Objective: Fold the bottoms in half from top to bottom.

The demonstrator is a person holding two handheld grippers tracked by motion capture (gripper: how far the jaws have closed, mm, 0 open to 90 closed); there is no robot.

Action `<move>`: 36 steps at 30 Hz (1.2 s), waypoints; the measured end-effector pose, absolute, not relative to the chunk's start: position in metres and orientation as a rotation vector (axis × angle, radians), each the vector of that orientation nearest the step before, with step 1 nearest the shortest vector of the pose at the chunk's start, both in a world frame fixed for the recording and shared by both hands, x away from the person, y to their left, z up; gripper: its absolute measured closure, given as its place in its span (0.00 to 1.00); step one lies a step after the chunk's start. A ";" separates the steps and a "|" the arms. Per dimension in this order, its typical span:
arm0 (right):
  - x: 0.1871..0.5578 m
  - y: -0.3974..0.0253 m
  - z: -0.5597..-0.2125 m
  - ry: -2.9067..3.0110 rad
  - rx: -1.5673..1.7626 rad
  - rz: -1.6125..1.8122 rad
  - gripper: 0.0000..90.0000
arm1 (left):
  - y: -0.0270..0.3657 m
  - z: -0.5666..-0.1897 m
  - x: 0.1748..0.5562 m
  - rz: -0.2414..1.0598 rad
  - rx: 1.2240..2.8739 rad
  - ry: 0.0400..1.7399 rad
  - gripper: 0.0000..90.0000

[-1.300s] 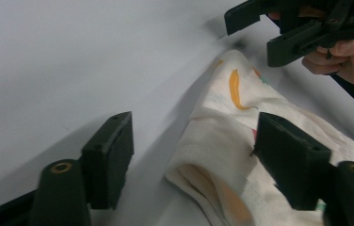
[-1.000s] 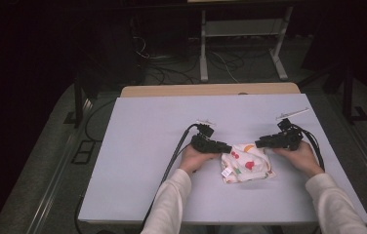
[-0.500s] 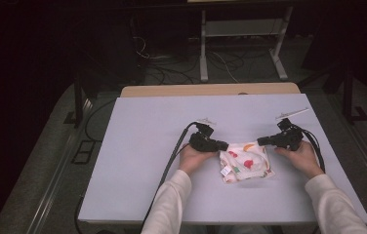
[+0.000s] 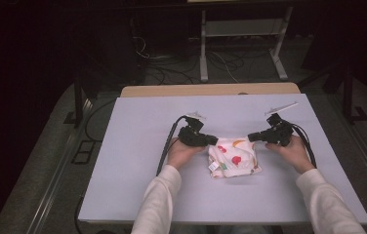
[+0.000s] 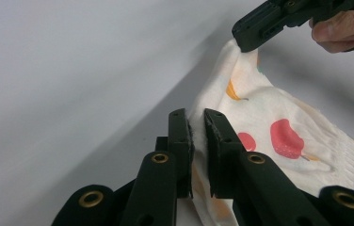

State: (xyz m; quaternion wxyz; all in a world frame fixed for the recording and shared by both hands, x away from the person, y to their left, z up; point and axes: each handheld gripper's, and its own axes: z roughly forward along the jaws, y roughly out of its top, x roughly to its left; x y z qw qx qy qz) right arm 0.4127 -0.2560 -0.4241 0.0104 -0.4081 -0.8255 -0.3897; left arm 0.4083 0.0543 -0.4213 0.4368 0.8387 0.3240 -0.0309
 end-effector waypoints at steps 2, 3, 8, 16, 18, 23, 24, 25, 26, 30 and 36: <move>0.415 -0.252 -0.422 -2.573 -1.281 -1.218 0.97 | 0.058 -0.419 0.410 -0.069 2.085 0.813 0.90; 0.416 -0.250 -0.422 -2.575 -1.280 -1.218 0.97 | 0.059 -0.419 0.411 -0.065 2.086 0.816 0.90; 0.420 -0.242 -0.420 -2.571 -1.276 -1.228 0.97 | 0.067 -0.414 0.415 -0.045 2.096 0.820 0.90; 0.426 -0.233 -0.414 -2.584 -1.277 -1.233 0.97 | 0.073 -0.405 0.422 -0.018 2.107 0.816 0.90; 0.427 -0.232 -0.413 -2.580 -1.282 -1.239 0.97 | 0.075 -0.402 0.423 -0.011 2.110 0.816 0.90; 0.431 -0.228 -0.410 -2.580 -1.291 -1.255 0.97 | 0.077 -0.396 0.426 0.014 2.115 0.815 0.90; 0.432 -0.227 -0.409 -2.581 -1.288 -1.257 0.97 | 0.078 -0.395 0.426 0.021 2.114 0.816 0.90; 0.433 -0.225 -0.408 -2.581 -1.290 -1.262 0.97 | 0.079 -0.394 0.426 0.026 2.110 0.817 0.90; 0.433 -0.225 -0.408 -2.581 -1.290 -1.262 0.97 | 0.080 -0.394 0.426 0.027 2.110 0.817 0.90; 0.435 -0.220 -0.405 -2.594 -1.293 -1.262 0.97 | 0.083 -0.394 0.427 0.038 2.107 0.820 0.90; 0.439 -0.218 -0.407 -2.583 -1.316 -1.279 0.97 | 0.085 -0.398 0.432 0.047 2.097 0.826 0.90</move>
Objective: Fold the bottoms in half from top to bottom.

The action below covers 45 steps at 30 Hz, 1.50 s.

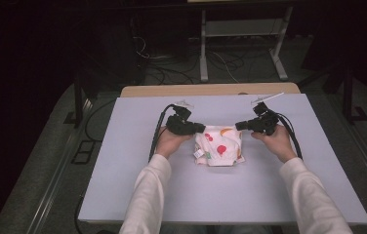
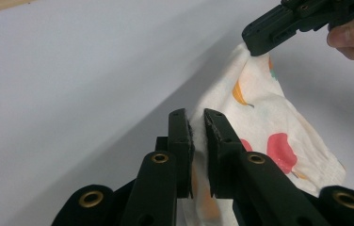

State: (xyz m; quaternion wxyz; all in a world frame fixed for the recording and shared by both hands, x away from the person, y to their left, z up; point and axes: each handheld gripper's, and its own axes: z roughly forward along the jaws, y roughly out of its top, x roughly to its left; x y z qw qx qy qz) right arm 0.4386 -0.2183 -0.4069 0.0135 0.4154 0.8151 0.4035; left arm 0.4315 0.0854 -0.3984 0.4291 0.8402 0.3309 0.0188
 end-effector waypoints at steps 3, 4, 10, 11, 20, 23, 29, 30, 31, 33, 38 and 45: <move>0.441 -0.218 -0.410 2.523 1.306 1.260 0.97 | 0.085 -0.402 0.434 0.049 2.091 0.815 0.90; 0.442 -0.218 -0.411 2.518 1.311 1.265 0.97 | 0.085 -0.403 0.435 0.050 2.092 0.810 0.90; 0.446 -0.217 -0.417 2.475 1.328 1.296 0.97 | 0.089 -0.408 0.441 0.068 2.068 0.814 0.90; 0.446 -0.216 -0.417 2.465 1.336 1.304 0.97 | 0.090 -0.409 0.442 0.067 2.061 0.816 0.90; 0.455 -0.210 -0.425 2.427 1.347 1.334 0.97 | 0.096 -0.417 0.453 0.080 2.037 0.842 0.90; 0.458 -0.209 -0.428 2.413 1.366 1.331 0.97 | 0.095 -0.421 0.457 0.086 2.031 0.845 0.90; 0.463 -0.209 -0.435 2.409 1.362 1.339 0.97 | 0.098 -0.424 0.464 0.088 2.030 0.836 0.90; 0.464 -0.208 -0.436 2.408 1.366 1.339 0.97 | 0.097 -0.426 0.465 0.093 2.034 0.837 0.90; 0.465 -0.208 -0.437 2.407 1.371 1.335 0.97 | 0.096 -0.428 0.466 0.094 2.032 0.840 0.90; 0.467 -0.206 -0.441 2.401 1.376 1.333 0.97 | 0.095 -0.430 0.469 0.102 2.035 0.852 0.90; 0.470 -0.206 -0.447 2.402 1.388 1.325 0.97 | 0.095 -0.435 0.472 0.101 2.038 0.860 0.90; 0.470 -0.207 -0.446 2.419 1.376 1.372 0.83 | 0.093 -0.437 0.471 0.104 2.034 0.924 0.86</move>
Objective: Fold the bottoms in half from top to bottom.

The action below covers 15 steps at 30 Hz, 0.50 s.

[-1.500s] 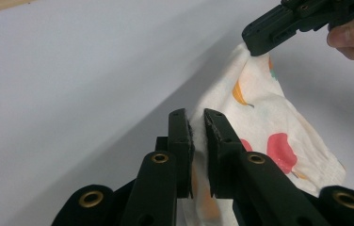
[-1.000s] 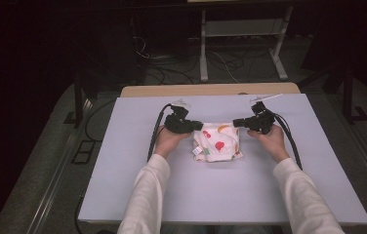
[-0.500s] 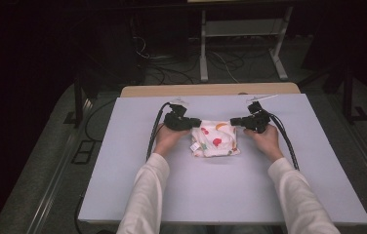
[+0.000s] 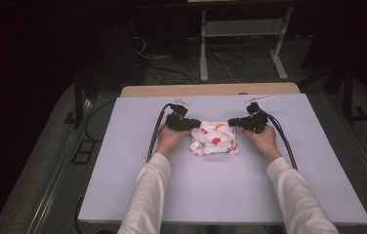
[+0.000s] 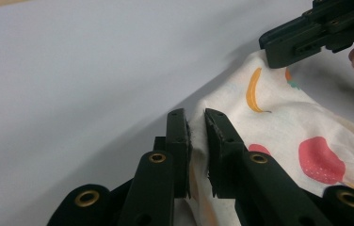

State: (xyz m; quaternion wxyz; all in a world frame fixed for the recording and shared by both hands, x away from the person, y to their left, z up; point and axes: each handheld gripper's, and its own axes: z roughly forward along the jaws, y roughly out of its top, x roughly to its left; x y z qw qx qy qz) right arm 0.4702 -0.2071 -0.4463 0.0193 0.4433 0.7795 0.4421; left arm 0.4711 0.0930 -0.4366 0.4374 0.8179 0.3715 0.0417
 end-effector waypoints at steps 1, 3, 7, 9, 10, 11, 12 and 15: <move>0.470 -0.207 -0.446 2.422 1.367 1.371 0.81 | 0.093 -0.436 0.471 0.105 2.028 0.931 0.81; 0.469 -0.207 -0.444 2.420 1.350 1.360 0.74 | 0.093 -0.435 0.470 0.079 2.005 0.932 0.73; 0.467 -0.209 -0.440 2.419 1.339 1.353 0.60 | 0.093 -0.433 0.469 0.062 2.008 0.928 0.51; 0.467 -0.210 -0.438 2.412 1.345 1.350 0.48 | 0.094 -0.432 0.468 0.043 1.995 0.935 0.43; 0.466 -0.210 -0.437 2.411 1.350 1.343 0.43 | 0.095 -0.431 0.468 0.041 1.995 0.933 0.40; 0.466 -0.211 -0.436 2.412 1.351 1.332 0.38 | 0.096 -0.430 0.467 0.036 1.988 0.930 0.36; 0.465 -0.211 -0.435 2.410 1.353 1.329 0.33 | 0.097 -0.429 0.467 0.034 1.986 0.930 0.32; 0.463 -0.213 -0.433 2.405 1.353 1.298 0.18 | 0.099 -0.427 0.465 0.044 1.989 0.923 0.20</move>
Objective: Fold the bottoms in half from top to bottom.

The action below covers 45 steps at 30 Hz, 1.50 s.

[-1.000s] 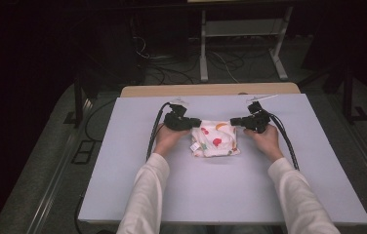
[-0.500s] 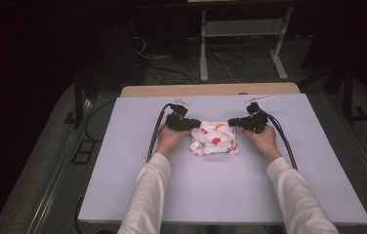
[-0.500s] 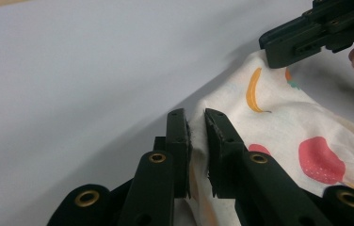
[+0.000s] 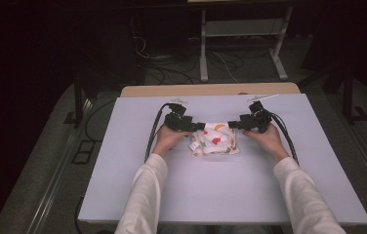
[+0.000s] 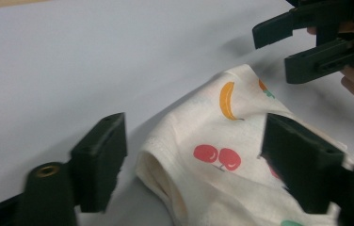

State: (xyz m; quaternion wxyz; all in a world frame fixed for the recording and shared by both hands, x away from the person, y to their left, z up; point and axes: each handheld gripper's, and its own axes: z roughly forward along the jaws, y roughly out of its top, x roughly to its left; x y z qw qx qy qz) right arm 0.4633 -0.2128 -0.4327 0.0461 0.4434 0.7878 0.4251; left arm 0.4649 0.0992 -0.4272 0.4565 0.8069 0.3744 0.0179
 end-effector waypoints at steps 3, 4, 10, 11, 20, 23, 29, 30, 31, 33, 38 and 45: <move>0.462 -0.215 -0.430 2.413 1.362 1.297 0.08 | 0.102 -0.425 0.463 0.047 1.991 0.922 0.09; 0.460 -0.216 -0.428 2.417 1.356 1.298 0.00 | 0.103 -0.424 0.462 0.054 1.996 0.925 0.01; 0.452 -0.219 -0.418 2.411 1.335 1.317 0.00 | 0.112 -0.416 0.455 0.083 2.000 0.918 0.00; 0.451 -0.220 -0.415 2.404 1.330 1.319 0.00 | 0.114 -0.415 0.454 0.091 2.002 0.914 0.00; 0.437 -0.228 -0.403 2.395 1.295 1.340 0.00 | 0.126 -0.405 0.442 0.140 1.995 0.892 0.00; 0.431 -0.230 -0.402 2.395 1.288 1.333 0.00 | 0.128 -0.401 0.438 0.155 1.989 0.889 0.00; 0.420 -0.236 -0.401 2.388 1.285 1.333 0.00 | 0.133 -0.395 0.430 0.171 1.977 0.882 0.00; 0.419 -0.237 -0.401 2.390 1.285 1.330 0.00 | 0.133 -0.395 0.429 0.175 1.980 0.881 0.00; 0.417 -0.238 -0.400 2.391 1.281 1.326 0.00 | 0.134 -0.395 0.427 0.175 1.978 0.882 0.00; 0.414 -0.240 -0.400 2.389 1.284 1.326 0.00 | 0.134 -0.395 0.423 0.167 1.977 0.876 0.00; 0.404 -0.243 -0.401 2.386 1.287 1.324 0.00 | 0.132 -0.397 0.411 0.169 1.983 0.847 0.00; 0.389 -0.247 -0.401 2.379 1.270 1.346 0.00 | 0.135 -0.392 0.398 0.190 1.975 0.825 0.00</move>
